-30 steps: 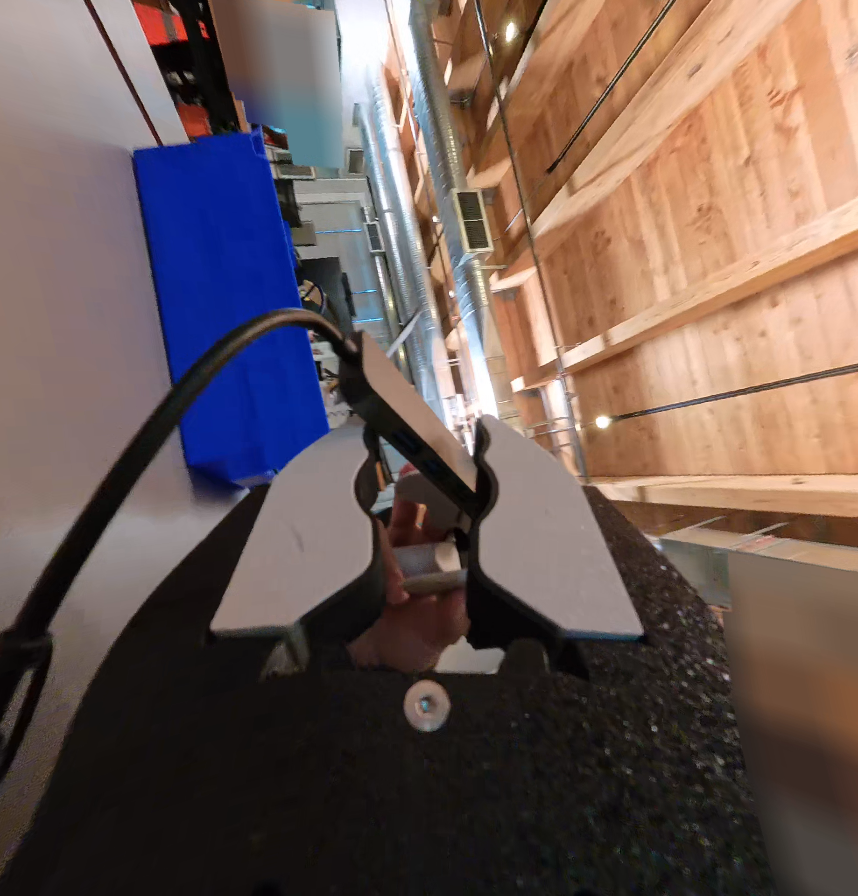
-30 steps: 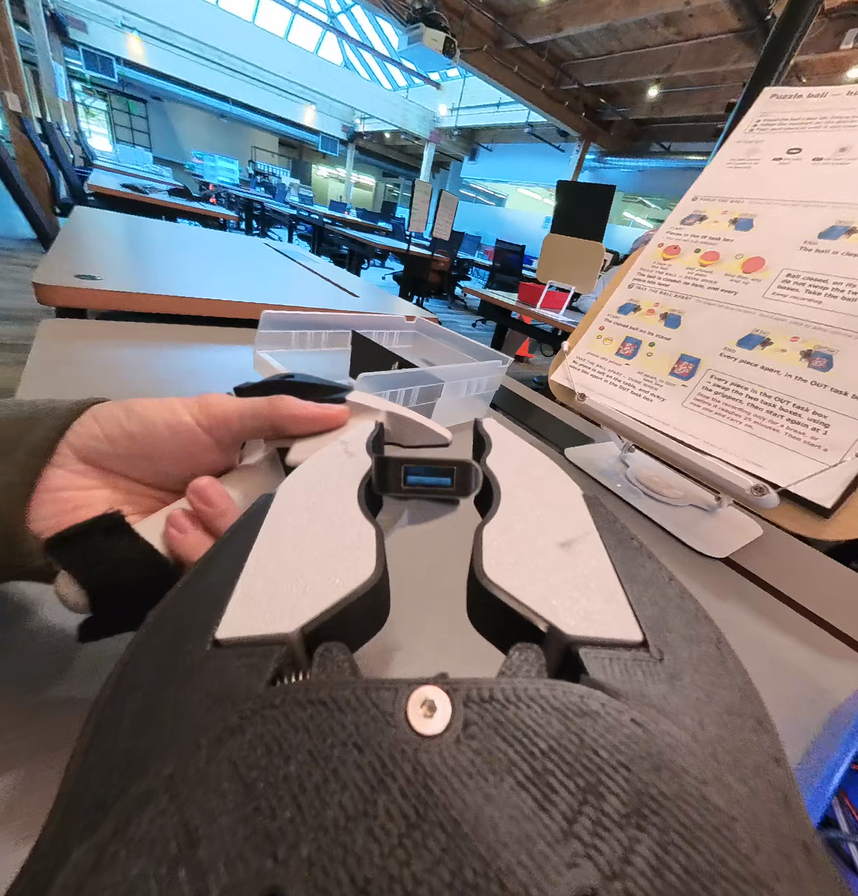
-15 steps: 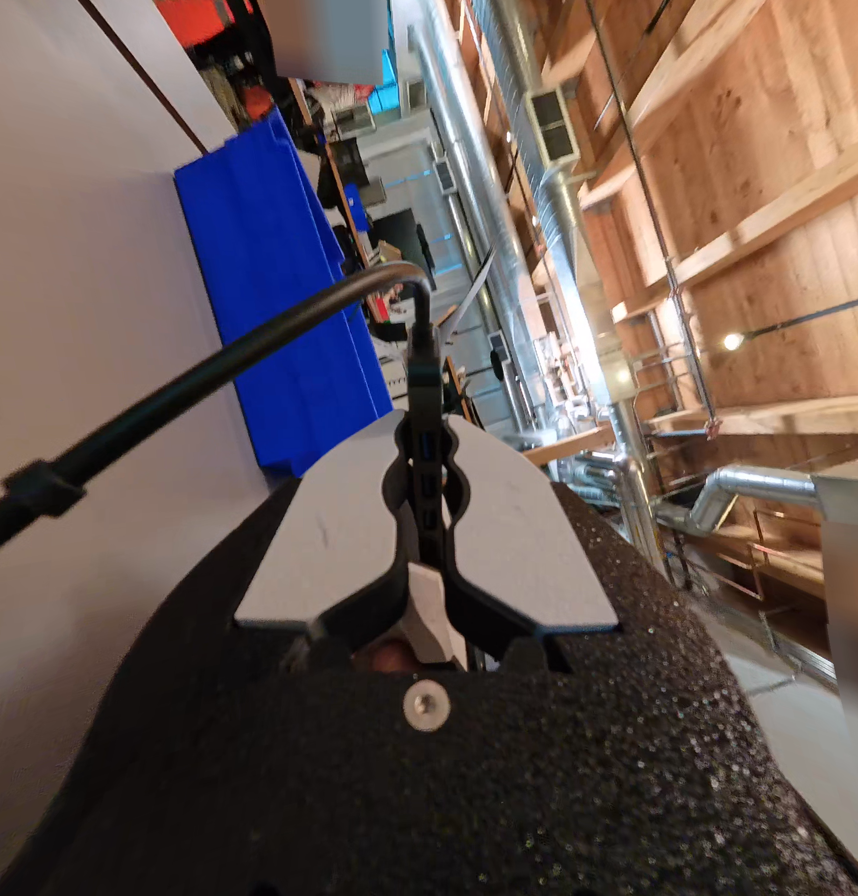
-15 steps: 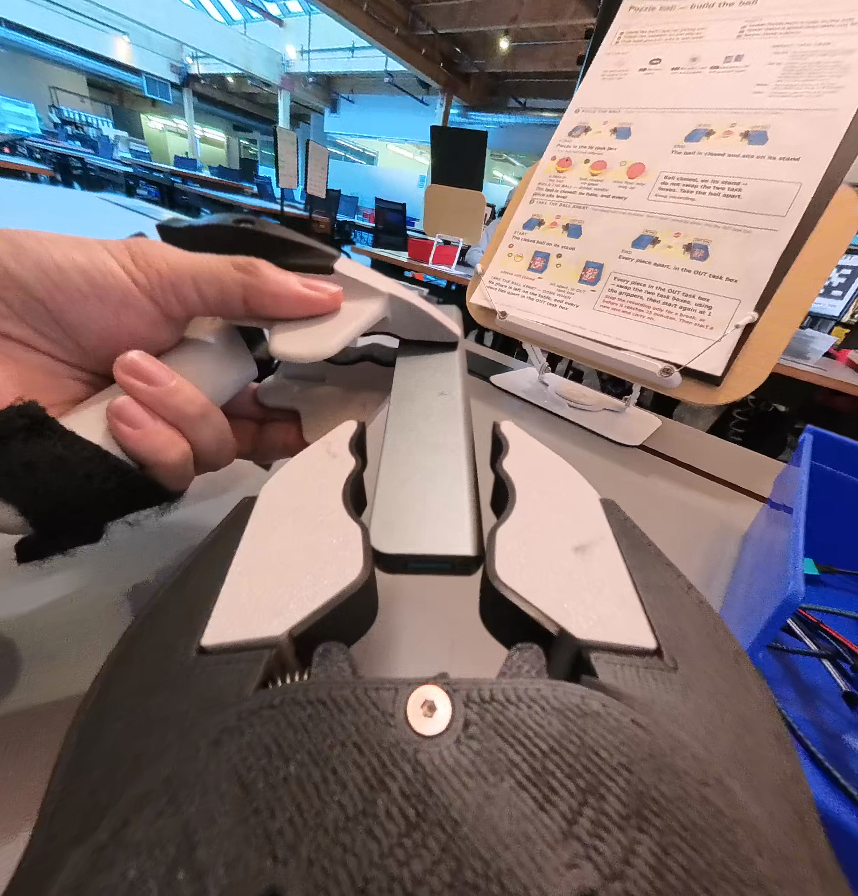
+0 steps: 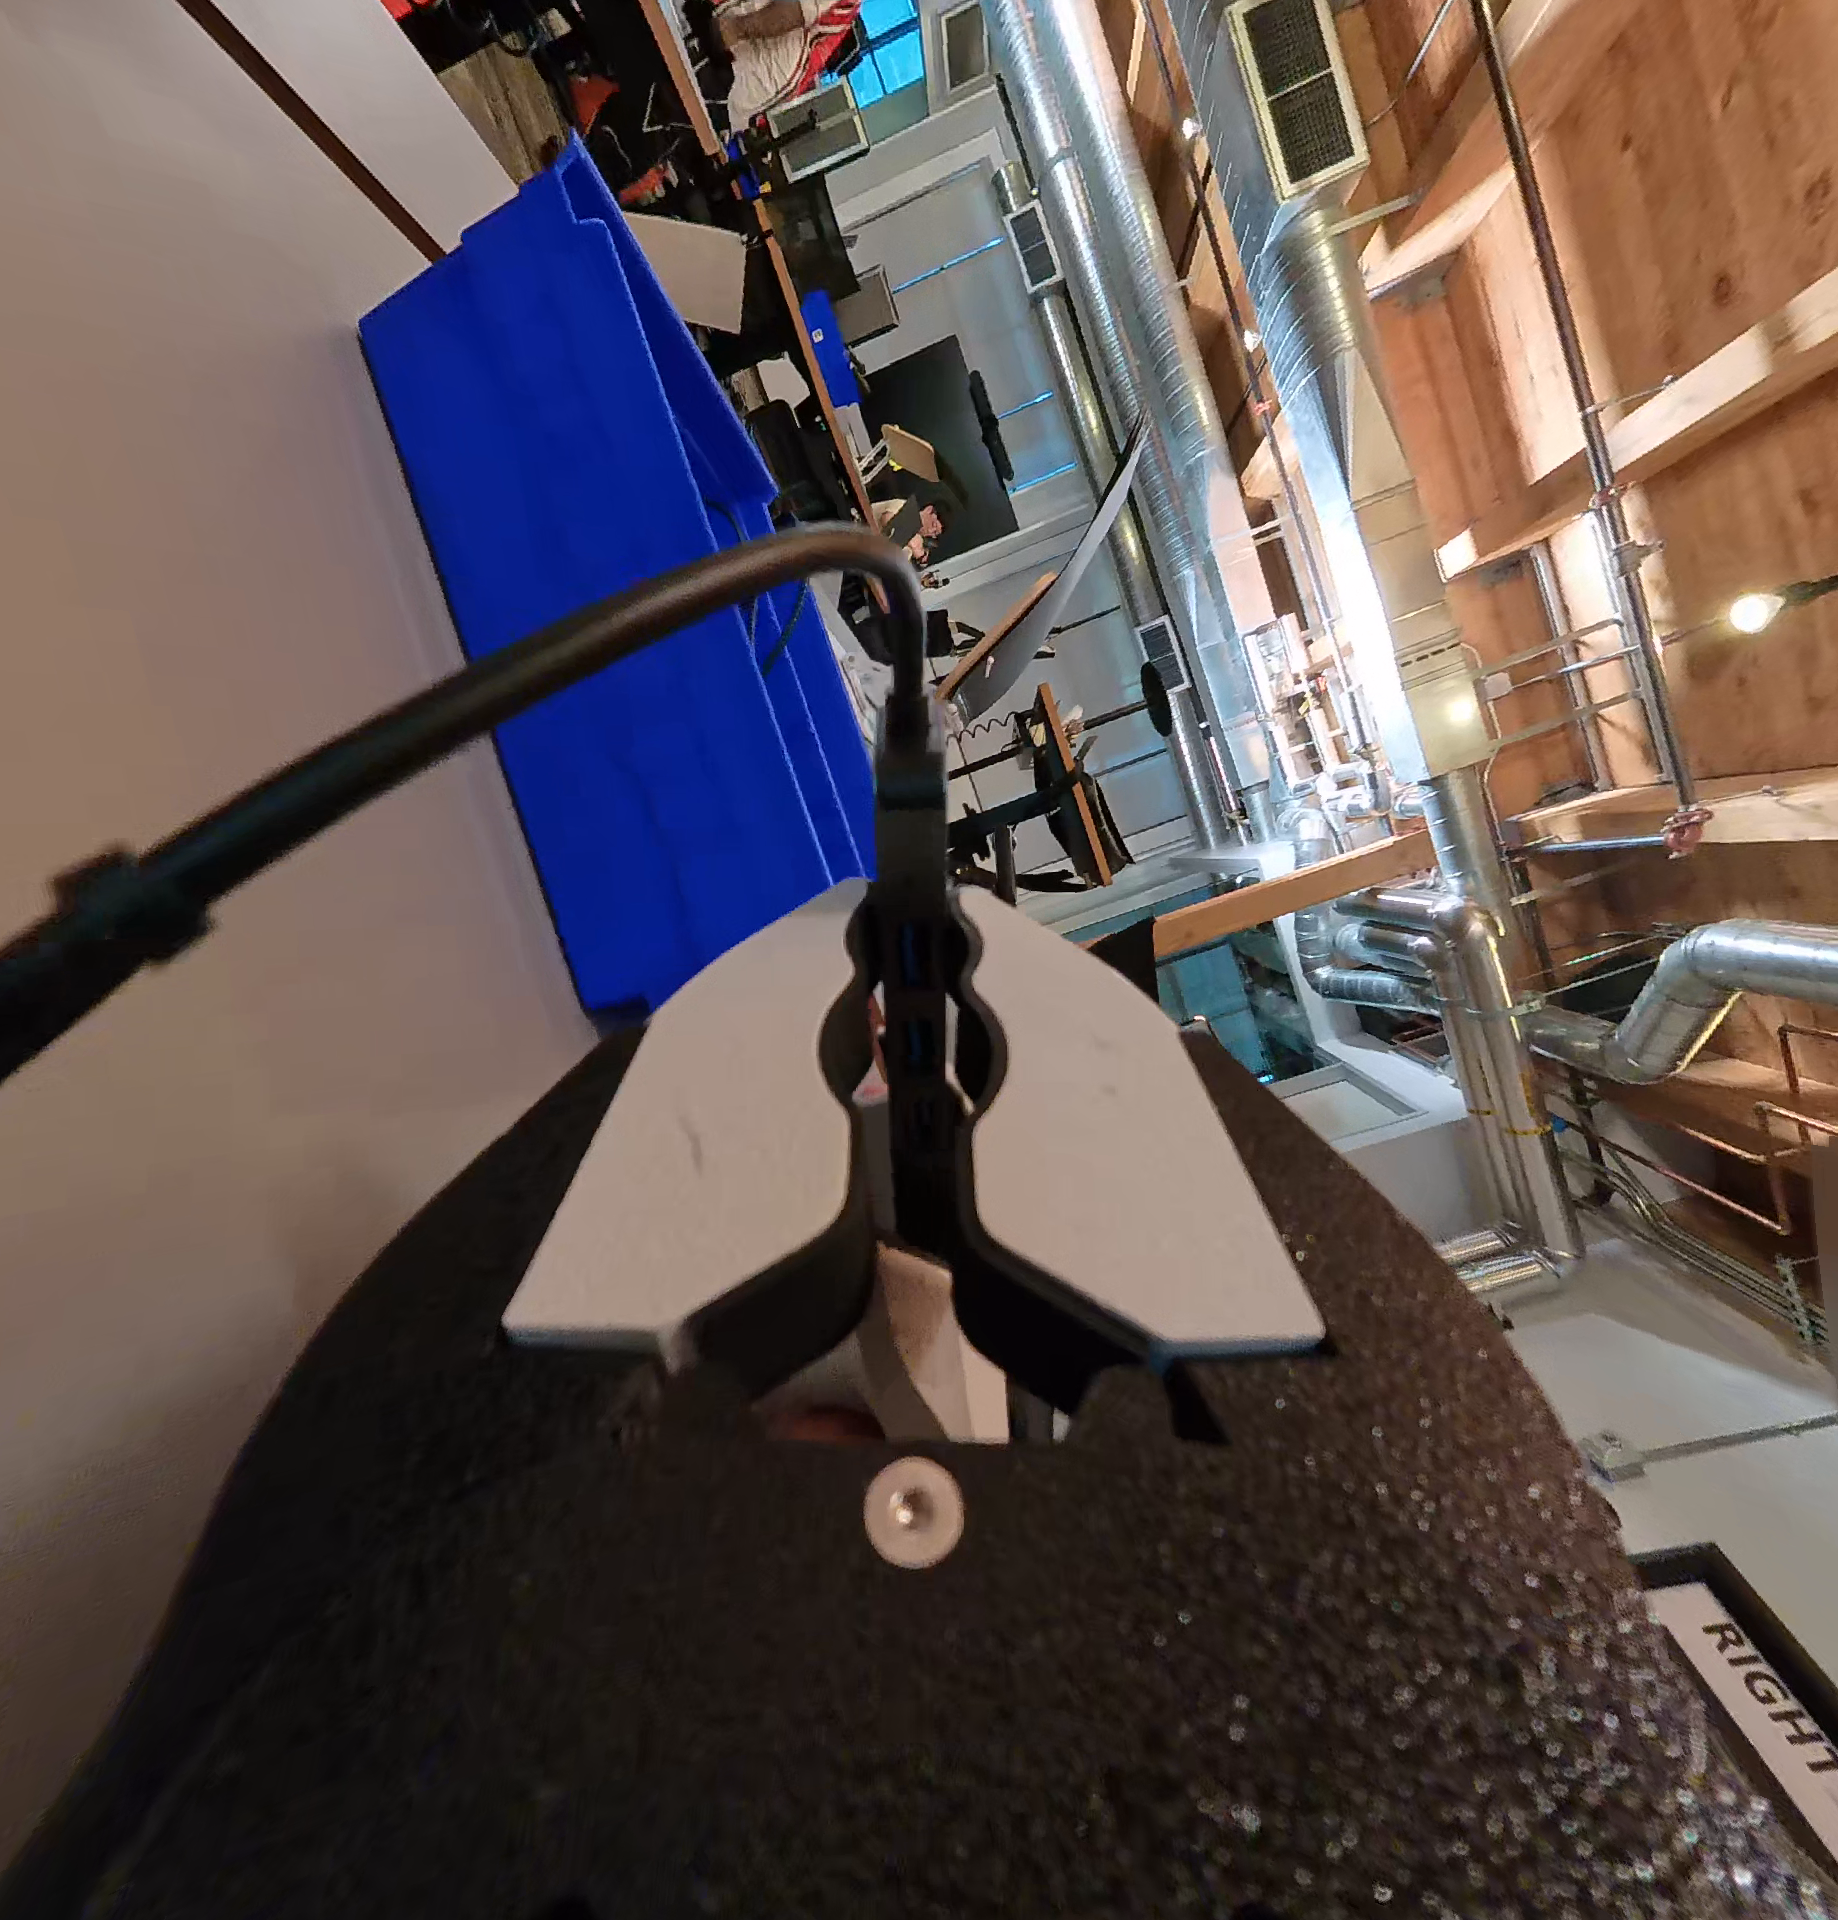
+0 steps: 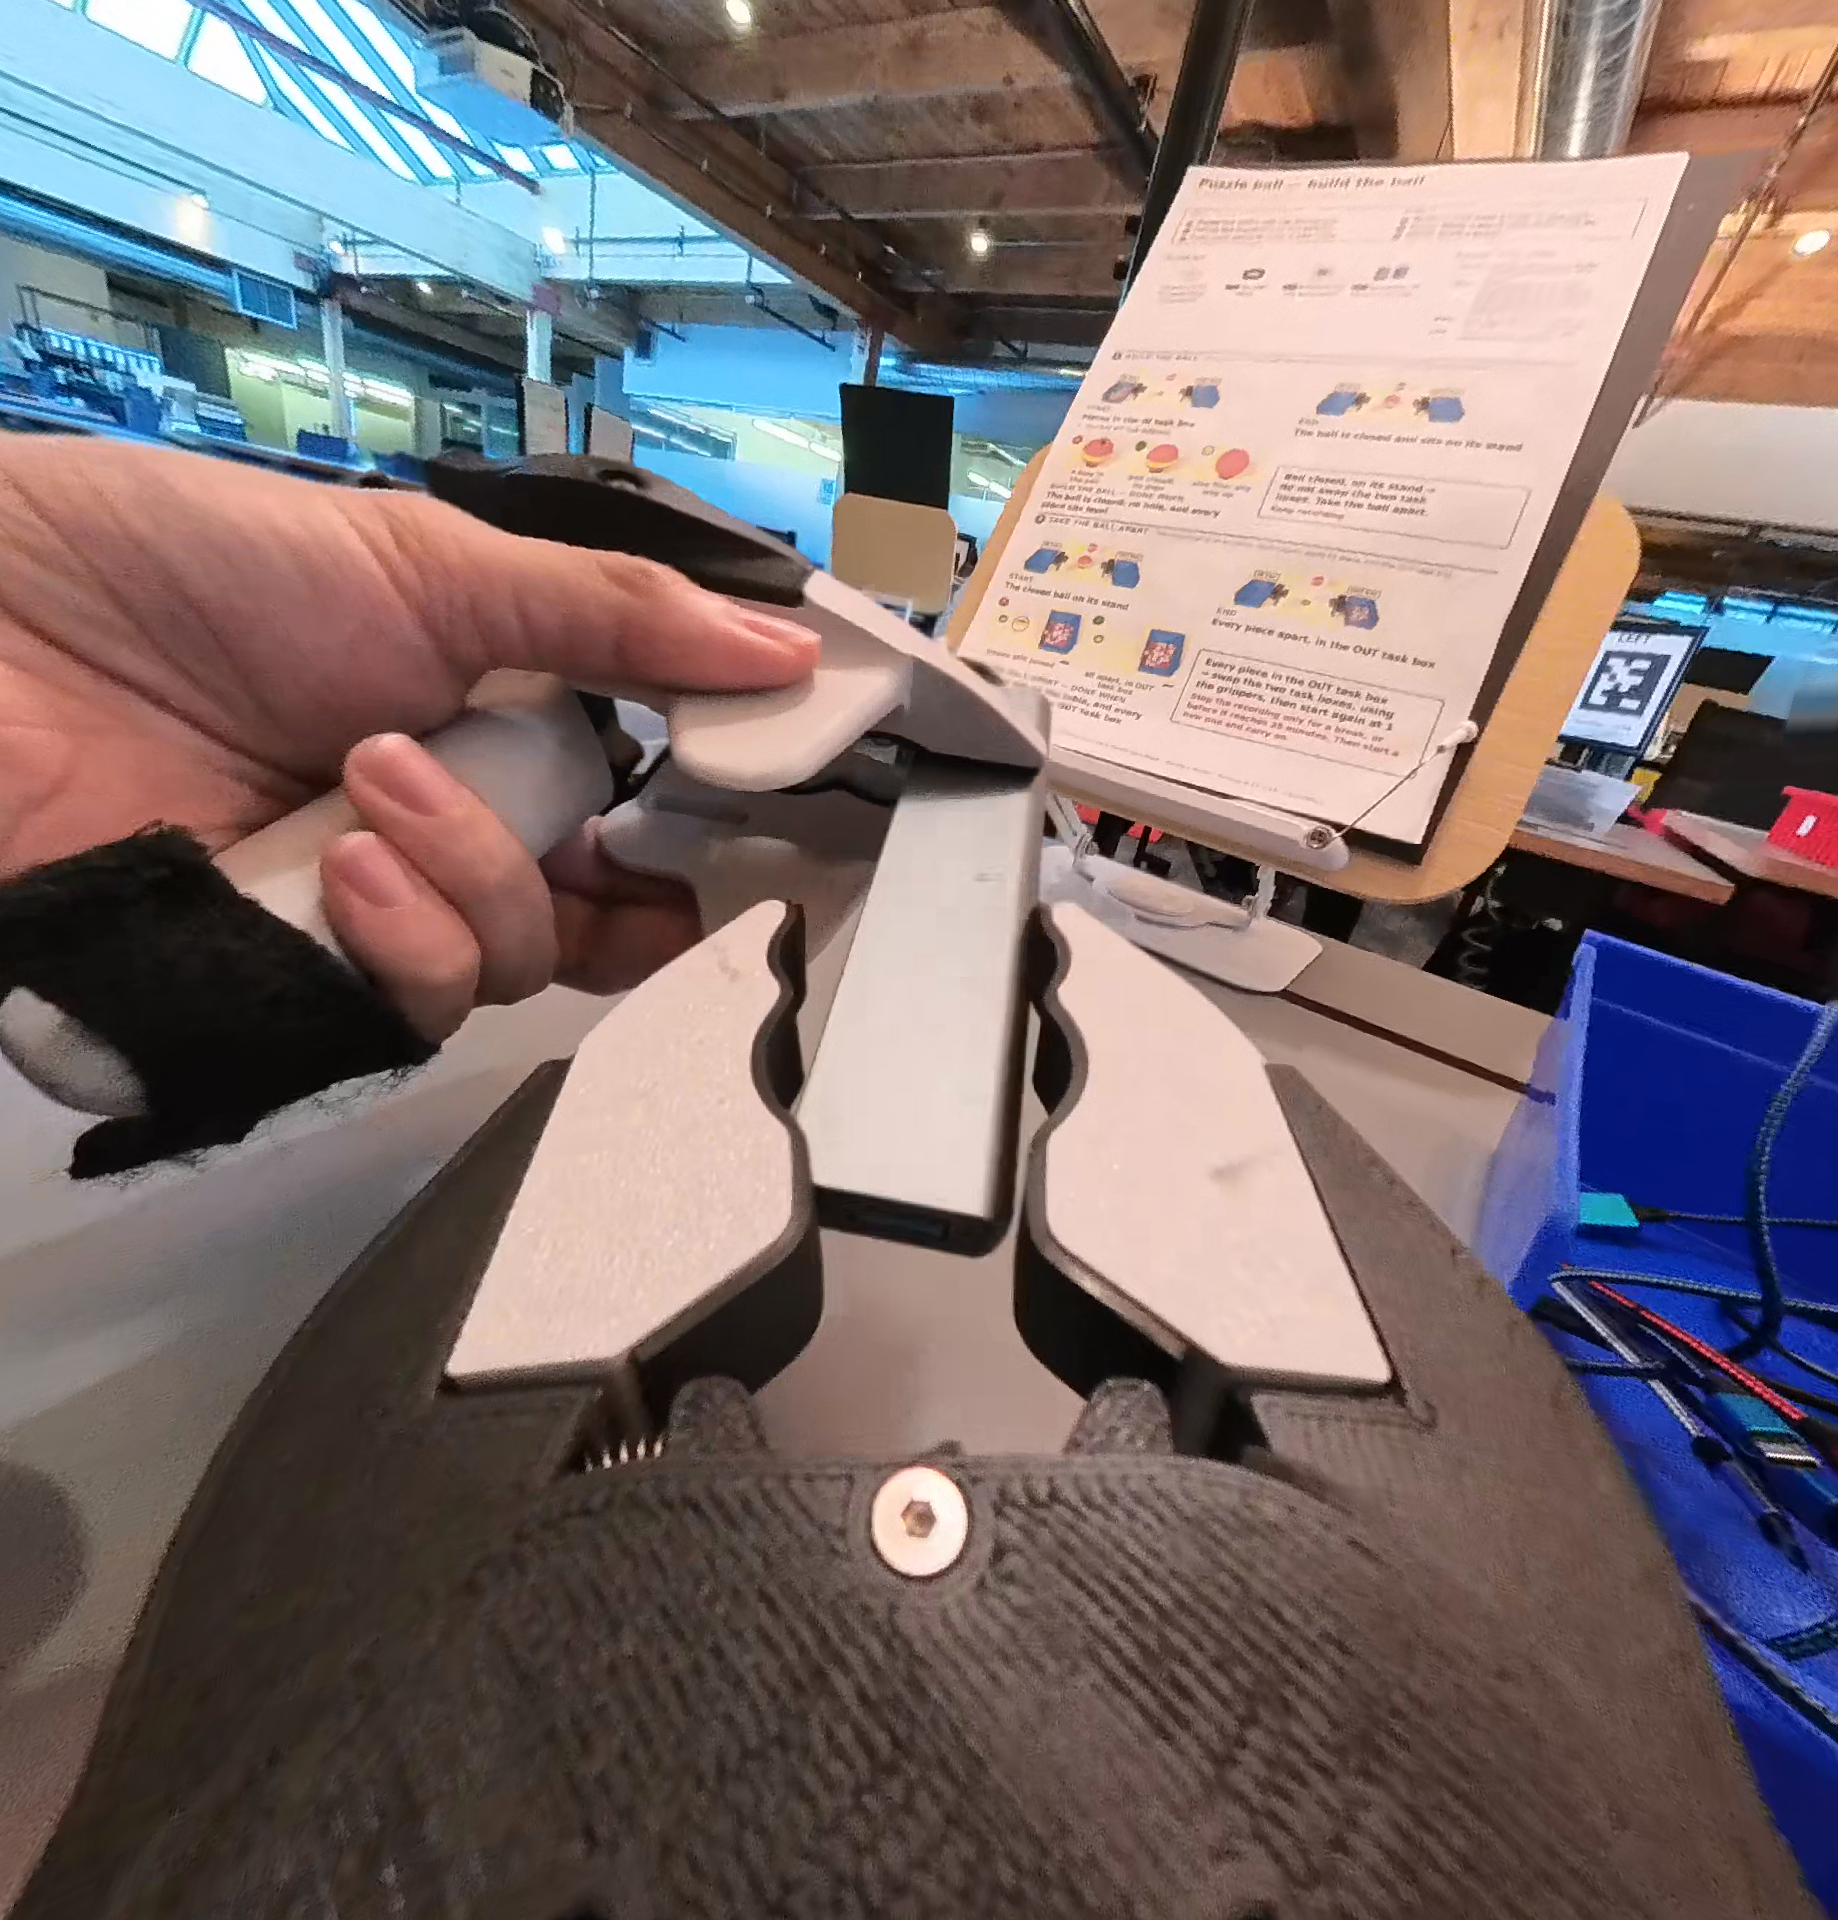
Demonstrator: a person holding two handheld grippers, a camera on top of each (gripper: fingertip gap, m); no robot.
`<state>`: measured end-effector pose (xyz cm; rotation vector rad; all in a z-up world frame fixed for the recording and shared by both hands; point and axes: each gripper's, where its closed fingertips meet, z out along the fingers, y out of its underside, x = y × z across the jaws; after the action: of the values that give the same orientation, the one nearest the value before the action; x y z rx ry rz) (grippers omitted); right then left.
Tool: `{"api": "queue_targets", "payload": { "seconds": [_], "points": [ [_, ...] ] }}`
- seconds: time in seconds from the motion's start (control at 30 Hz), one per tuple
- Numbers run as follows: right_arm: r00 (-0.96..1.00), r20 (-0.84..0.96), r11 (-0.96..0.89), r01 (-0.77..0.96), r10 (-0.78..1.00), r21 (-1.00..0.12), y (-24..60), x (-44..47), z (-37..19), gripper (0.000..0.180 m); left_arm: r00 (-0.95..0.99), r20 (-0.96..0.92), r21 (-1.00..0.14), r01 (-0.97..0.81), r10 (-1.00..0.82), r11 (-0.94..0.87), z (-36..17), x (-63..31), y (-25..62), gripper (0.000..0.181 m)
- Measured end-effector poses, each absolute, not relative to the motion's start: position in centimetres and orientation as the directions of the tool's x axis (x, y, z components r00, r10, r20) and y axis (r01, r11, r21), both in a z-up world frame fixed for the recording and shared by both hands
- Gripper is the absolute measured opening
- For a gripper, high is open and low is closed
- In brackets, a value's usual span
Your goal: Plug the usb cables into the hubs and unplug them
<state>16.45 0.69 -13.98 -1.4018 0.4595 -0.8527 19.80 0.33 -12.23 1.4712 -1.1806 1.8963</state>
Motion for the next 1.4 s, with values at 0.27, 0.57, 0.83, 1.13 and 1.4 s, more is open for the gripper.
{"api": "queue_targets", "payload": {
  "seconds": [0.27,0.57,0.83,1.13,1.4],
  "points": [
    [0.612,0.165,-0.045,0.207,-0.774,-0.977,0.0,17.2,-14.1,0.036,-0.297,0.944,-0.324,-0.763,-0.140,-0.559,-12.4,20.6,0.1,0.009],
    [0.618,0.154,-0.045,0.189,-0.771,-0.981,0.1,17.4,-14.3,0.037,-0.290,0.945,-0.323,-0.753,-0.152,-0.574,-11.9,20.8,0.2,0.009],
    [0.653,0.102,-0.014,0.139,-0.751,-0.990,0.0,17.7,-14.5,0.036,-0.303,0.934,-0.357,-0.736,-0.190,-0.575,-11.8,21.1,0.2,0.010],
    [0.679,0.020,0.072,0.108,-0.734,-0.992,-0.8,17.8,-14.1,0.036,-0.463,0.786,-0.615,-0.649,-0.409,-0.447,-12.1,20.6,0.2,0.022],
    [0.668,-0.002,0.096,0.103,-0.745,-0.990,-1.3,18.0,-13.9,0.036,-0.580,0.640,-0.764,-0.551,-0.503,-0.337,-11.6,17.4,2.5,0.028]
  ]
}}
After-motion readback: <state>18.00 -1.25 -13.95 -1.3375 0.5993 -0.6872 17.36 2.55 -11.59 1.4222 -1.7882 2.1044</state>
